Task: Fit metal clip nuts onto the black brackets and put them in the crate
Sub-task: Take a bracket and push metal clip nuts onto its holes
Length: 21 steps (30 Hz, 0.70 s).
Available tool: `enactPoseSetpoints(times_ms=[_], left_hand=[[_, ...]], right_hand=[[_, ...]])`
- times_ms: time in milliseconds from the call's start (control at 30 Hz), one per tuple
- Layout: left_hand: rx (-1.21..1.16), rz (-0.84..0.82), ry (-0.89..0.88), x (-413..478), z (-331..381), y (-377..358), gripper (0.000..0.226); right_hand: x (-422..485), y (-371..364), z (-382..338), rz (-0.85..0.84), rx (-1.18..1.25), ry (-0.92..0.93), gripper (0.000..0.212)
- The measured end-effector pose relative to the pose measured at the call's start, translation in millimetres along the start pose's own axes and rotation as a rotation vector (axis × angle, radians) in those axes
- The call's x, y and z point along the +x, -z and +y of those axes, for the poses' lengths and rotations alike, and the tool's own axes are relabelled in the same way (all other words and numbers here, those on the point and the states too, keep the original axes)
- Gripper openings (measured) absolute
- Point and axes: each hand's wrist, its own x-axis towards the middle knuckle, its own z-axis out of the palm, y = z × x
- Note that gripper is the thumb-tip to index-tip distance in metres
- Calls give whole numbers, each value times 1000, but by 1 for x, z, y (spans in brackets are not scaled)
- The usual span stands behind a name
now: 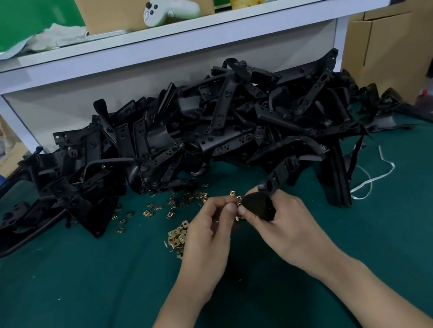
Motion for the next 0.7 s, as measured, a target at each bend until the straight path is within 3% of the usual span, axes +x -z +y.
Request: enactPoseSetpoints(times_ms=[167, 300, 367, 433, 533, 700], left_hand=[[-83, 76, -45, 3, -1, -2, 20], [-159, 224, 6, 11, -8, 7, 18], [-153, 277, 61, 13, -11, 10, 17], [-107, 313, 111, 14, -15, 9, 16], [-55, 346, 134, 15, -17, 8, 15], [56, 324, 118, 13, -16, 6, 15]], right_hand=[[0, 0, -3, 30, 90, 38, 7], [2, 6, 0, 147, 131, -25, 19], [4, 6, 5, 151, 5, -7, 12], [5, 2, 10, 114, -208, 28, 26], [7, -2, 13, 37, -492, 58, 12], [8, -6, 16, -47, -639, 72, 34]])
